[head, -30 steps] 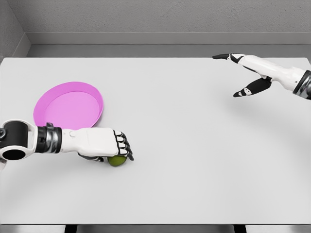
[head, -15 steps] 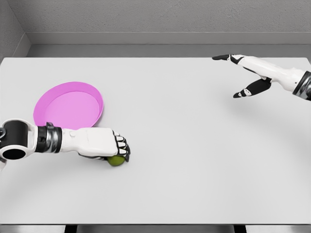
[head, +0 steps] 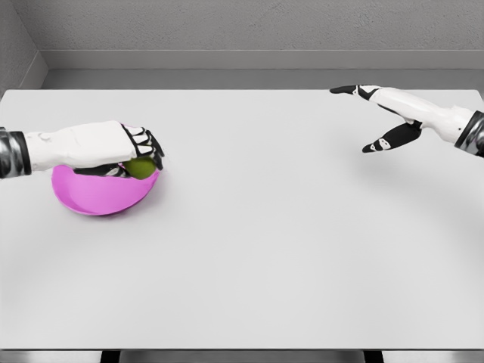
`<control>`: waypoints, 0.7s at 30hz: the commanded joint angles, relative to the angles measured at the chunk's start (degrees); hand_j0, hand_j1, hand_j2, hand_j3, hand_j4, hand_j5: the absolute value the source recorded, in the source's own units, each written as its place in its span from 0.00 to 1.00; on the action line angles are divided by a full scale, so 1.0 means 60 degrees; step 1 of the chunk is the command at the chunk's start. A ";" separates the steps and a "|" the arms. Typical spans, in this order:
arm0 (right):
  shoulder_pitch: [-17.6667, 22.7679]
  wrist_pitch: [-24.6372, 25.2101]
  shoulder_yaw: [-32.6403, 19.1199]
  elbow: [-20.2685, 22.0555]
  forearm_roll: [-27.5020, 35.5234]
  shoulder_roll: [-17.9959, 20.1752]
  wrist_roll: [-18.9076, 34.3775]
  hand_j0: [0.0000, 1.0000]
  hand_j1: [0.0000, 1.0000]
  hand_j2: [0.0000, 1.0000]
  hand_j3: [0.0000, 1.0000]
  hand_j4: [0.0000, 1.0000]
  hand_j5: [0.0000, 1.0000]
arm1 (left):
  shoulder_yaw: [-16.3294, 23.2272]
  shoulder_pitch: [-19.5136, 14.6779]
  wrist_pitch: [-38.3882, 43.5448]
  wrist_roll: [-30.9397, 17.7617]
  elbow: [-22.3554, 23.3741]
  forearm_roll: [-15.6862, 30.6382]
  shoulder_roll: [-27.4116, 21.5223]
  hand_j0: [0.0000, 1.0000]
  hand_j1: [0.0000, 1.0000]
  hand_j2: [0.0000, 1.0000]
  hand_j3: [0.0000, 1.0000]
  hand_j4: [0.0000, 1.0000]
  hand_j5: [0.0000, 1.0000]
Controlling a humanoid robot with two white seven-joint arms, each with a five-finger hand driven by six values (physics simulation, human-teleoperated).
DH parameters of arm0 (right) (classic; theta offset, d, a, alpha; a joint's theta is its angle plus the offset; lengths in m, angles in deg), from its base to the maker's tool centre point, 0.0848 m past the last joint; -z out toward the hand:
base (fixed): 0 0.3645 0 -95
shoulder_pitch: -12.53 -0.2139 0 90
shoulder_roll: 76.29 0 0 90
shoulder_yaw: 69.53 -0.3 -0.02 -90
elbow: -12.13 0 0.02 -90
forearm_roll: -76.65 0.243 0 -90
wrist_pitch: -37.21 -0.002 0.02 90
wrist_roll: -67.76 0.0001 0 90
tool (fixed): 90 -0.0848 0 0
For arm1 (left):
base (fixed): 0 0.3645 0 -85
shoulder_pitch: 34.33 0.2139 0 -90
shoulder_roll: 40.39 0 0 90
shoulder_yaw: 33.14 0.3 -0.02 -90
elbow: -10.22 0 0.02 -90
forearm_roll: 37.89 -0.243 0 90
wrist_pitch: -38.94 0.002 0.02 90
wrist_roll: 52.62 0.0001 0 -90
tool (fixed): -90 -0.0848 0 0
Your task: Put the apple on the plate with both arms
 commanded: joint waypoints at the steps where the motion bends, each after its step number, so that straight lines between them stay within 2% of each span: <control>1: 0.0000 0.0026 -0.0006 0.0005 0.0076 -0.0005 -0.0004 1.00 1.00 1.00 1.00 1.00 1.00 | -0.0779 -0.0014 0.0010 0.0005 0.1679 0.0167 -0.0100 0.38 0.38 0.38 0.38 0.38 0.38; 3: 0.0015 0.0026 -0.0006 0.0005 0.0076 -0.0064 -0.0004 1.00 1.00 1.00 1.00 1.00 1.00 | -0.0691 0.0015 0.0010 -0.0039 0.2165 0.0064 -0.0070 0.39 0.39 0.39 0.39 0.39 0.39; 6: 0.0015 0.0026 -0.0006 0.0005 0.0076 -0.0093 -0.0004 1.00 1.00 1.00 1.00 1.00 1.00 | -0.0515 0.0161 0.0010 -0.0435 0.2165 0.0006 0.0018 0.42 0.42 0.42 0.42 0.42 0.42; 9: 0.0029 0.0026 -0.0006 0.0005 0.0076 -0.0093 -0.0004 1.00 1.00 1.00 1.00 1.00 1.00 | -0.0471 0.0176 0.0010 -0.0435 0.2179 0.0006 0.0208 0.64 0.64 0.64 0.64 0.64 0.64; 10: 0.0015 0.0026 -0.0006 0.0005 0.0076 -0.0093 -0.0004 1.00 1.00 1.00 1.00 1.00 1.00 | -0.0471 0.0161 0.0010 -0.0420 0.2179 0.0035 0.0208 0.80 0.80 0.80 0.80 0.80 0.80; 11: 0.0015 0.0026 -0.0006 0.0005 0.0076 -0.0093 -0.0004 1.00 1.00 1.00 1.00 1.00 1.00 | -0.0471 0.0161 0.0010 -0.0420 0.2179 0.0064 0.0208 0.88 0.88 0.88 0.88 0.88 0.88; 12: 0.0015 0.0026 -0.0006 0.0005 0.0076 -0.0093 -0.0004 1.00 1.00 1.00 1.00 1.00 1.00 | -0.0471 0.0176 0.0010 -0.0420 0.2179 0.0064 0.0208 0.91 0.91 0.91 0.91 0.91 0.91; 13: 0.0015 0.0026 -0.0006 0.0005 0.0076 -0.0093 -0.0004 1.00 1.00 1.00 1.00 1.00 1.00 | -0.0471 0.0161 0.0010 -0.0406 0.2179 0.0079 0.0223 0.98 0.98 0.98 0.98 0.98 0.98; 21: 0.0044 0.0026 -0.0006 0.0005 0.0076 -0.0093 -0.0004 1.00 1.00 1.00 1.00 1.00 1.00 | -0.0574 0.0088 0.0010 -0.0347 0.2355 0.0137 0.0164 1.00 1.00 1.00 1.00 1.00 1.00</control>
